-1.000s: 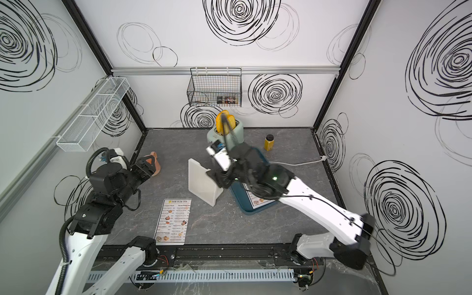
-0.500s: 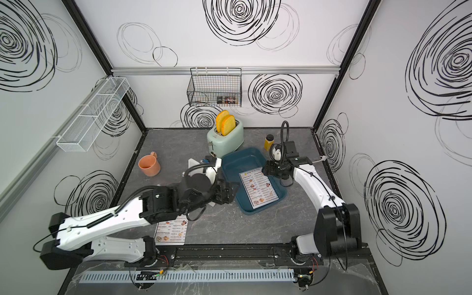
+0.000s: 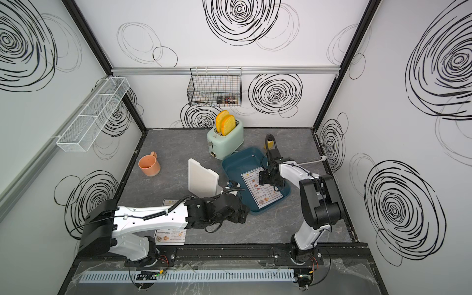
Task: Replace the menus in the menu holders
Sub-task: Move the menu to the storage box, then pick up the menu from the storage box.
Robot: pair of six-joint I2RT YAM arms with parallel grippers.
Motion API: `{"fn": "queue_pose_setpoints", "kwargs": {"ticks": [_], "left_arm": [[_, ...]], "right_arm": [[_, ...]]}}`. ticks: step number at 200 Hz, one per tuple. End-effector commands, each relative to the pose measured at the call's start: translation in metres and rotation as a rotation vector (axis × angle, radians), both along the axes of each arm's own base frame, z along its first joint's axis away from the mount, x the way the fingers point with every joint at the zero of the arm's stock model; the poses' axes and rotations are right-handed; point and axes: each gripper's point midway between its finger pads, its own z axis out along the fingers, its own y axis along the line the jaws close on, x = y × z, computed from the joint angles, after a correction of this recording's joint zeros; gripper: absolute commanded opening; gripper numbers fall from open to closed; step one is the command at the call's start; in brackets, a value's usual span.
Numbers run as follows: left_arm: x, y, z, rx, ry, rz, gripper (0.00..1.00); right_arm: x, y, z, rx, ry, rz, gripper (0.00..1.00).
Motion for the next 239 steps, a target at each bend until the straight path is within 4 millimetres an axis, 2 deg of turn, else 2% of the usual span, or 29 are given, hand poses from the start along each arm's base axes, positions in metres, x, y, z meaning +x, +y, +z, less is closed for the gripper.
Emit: {"fn": "queue_pose_setpoints", "kwargs": {"ticks": [1,27,51,73,85,99,108,134,180,203,239], "left_arm": [[0.015,-0.016,-0.002,-0.091,0.019,0.045,0.9],[0.027,-0.017,-0.014,-0.109,0.05,0.081,0.9],[0.037,-0.017,-0.026,-0.108,0.077,0.109,0.85],[0.045,-0.017,-0.031,-0.1,0.069,0.118,0.78],[0.048,-0.015,-0.035,-0.087,0.068,0.118,0.75],[0.051,-0.012,-0.041,-0.073,0.073,0.123,0.71],[0.052,-0.011,-0.043,-0.071,0.073,0.125,0.69],[0.054,-0.01,-0.047,-0.062,0.072,0.121,0.65],[0.055,-0.011,-0.058,-0.038,0.085,0.118,0.6],[0.057,-0.01,-0.061,-0.027,0.085,0.118,0.56],[0.061,-0.013,-0.065,-0.013,0.085,0.111,0.51]], "right_arm": [[-0.002,-0.013,-0.005,-0.076,-0.019,-0.067,0.86],[-0.017,-0.002,-0.013,-0.028,0.012,-0.056,0.86],[-0.036,0.024,-0.017,0.044,0.057,-0.002,0.84],[-0.053,0.061,0.003,0.152,0.071,0.084,0.83],[-0.054,0.071,0.02,0.198,0.048,0.108,0.83],[-0.043,0.061,0.035,0.191,-0.007,0.081,0.83],[-0.034,0.049,0.037,0.173,-0.034,0.053,0.83],[-0.012,0.027,0.02,0.145,-0.031,0.027,0.84],[0.019,0.019,0.001,0.127,-0.042,0.058,0.86],[0.017,0.023,-0.012,0.142,-0.006,0.088,0.86],[-0.011,0.056,-0.02,0.327,0.074,0.187,0.86]]}}
